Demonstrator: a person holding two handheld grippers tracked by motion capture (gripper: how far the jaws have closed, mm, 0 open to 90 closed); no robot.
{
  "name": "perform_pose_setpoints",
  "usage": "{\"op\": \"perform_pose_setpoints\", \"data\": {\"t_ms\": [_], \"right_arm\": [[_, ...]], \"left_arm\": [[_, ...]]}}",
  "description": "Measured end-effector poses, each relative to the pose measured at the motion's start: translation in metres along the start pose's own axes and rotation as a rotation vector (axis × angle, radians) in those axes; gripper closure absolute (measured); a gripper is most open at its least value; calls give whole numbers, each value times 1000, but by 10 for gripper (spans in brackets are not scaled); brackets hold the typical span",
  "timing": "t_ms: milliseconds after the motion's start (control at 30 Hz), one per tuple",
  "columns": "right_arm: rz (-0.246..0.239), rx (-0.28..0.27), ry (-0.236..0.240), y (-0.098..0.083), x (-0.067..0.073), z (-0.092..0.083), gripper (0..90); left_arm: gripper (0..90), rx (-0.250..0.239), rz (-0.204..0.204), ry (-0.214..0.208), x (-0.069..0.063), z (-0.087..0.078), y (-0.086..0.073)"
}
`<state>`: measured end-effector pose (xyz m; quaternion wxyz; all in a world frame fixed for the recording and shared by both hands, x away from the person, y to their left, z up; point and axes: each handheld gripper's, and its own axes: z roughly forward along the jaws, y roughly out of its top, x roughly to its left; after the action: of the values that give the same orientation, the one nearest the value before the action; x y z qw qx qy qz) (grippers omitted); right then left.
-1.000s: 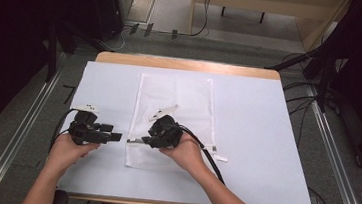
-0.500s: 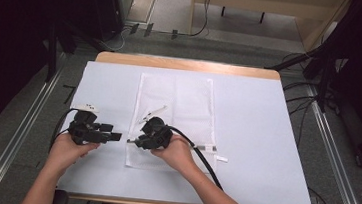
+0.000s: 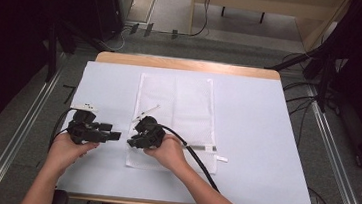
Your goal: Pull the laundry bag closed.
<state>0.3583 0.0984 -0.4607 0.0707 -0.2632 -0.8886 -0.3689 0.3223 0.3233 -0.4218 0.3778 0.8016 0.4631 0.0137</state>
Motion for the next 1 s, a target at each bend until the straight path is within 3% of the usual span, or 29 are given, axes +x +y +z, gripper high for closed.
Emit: {"op": "perform_pose_setpoints", "data": {"t_ms": [33, 300, 700, 1000], "right_arm": [[0, 10, -3, 1, 0, 3, 836], [-6, 21, 10, 5, -2, 6, 878], [-57, -43, -9, 14, -3, -20, 879], [-71, -63, -4, 22, 2, -35, 878]], "left_arm": [[379, 6, 0, -1, 0, 0, 0], [391, 26, 12, -14, -3, 5, 1], [449, 50, 15, -65, -10, 12, 4], [392, 82, 33, -68, -16, 28, 7]]}}
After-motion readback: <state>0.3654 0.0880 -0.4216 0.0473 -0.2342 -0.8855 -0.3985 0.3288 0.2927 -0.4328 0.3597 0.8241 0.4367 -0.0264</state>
